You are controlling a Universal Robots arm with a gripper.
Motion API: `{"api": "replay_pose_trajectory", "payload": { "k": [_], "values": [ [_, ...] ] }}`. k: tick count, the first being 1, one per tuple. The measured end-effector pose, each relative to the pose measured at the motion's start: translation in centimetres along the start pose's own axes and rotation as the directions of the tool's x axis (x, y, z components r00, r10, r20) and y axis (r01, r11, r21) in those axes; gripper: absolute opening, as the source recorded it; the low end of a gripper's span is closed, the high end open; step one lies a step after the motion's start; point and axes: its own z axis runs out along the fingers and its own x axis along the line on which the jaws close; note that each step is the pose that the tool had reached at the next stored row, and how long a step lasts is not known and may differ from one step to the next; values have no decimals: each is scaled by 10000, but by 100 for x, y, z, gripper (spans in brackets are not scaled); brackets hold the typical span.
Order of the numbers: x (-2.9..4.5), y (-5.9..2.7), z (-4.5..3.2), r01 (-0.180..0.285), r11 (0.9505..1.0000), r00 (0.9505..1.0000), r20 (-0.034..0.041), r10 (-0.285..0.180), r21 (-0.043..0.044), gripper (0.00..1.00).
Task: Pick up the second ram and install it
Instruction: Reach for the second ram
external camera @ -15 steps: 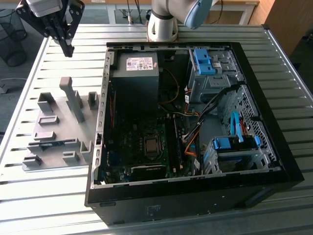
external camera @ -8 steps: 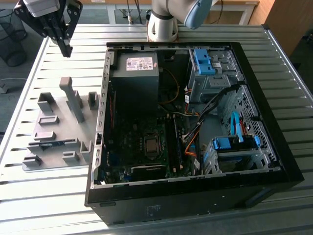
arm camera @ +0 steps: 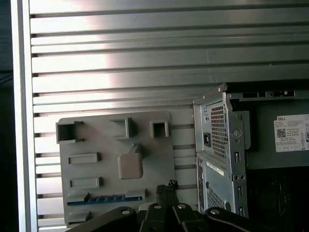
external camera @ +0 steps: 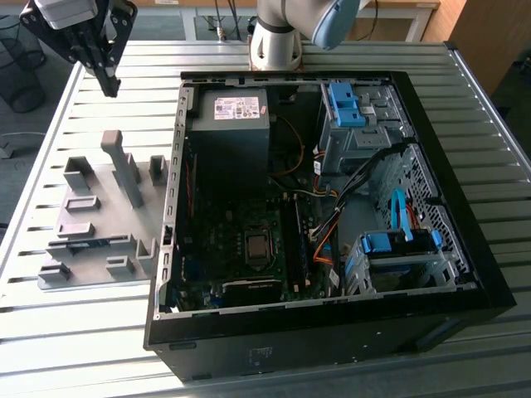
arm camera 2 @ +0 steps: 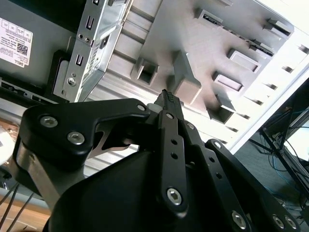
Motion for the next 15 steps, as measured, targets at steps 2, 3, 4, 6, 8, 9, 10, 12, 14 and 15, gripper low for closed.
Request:
{"api": "replay_pose_trajectory", "payload": {
  "k": [2, 3, 4, 6, 8, 9, 10, 12, 14, 15],
  "values": [
    [9, -1, 0, 0, 10000, 10000, 0, 0, 0, 10],
    [14, -1, 0, 0, 10000, 10000, -1, 0, 1, 10],
    [19, -2, 0, 0, 10000, 10000, -1, 0, 0, 10],
    [31, -3, 0, 0, 10000, 10000, 0, 0, 0, 10],
    [42, -3, 0, 0, 10000, 10000, -1, 0, 0, 10],
    [49, -4, 1, 0, 10000, 10000, 0, 0, 0, 10],
    [55, -4, 1, 0, 10000, 10000, 0, 0, 0, 10],
    [65, -5, 0, 0, 10000, 10000, -1, 0, 1, 10],
    [80, -6, 1, 0, 10000, 10000, 0, 0, 0, 10],
    [86, -7, 1, 0, 10000, 10000, 0, 0, 0, 10]
  ]
}}
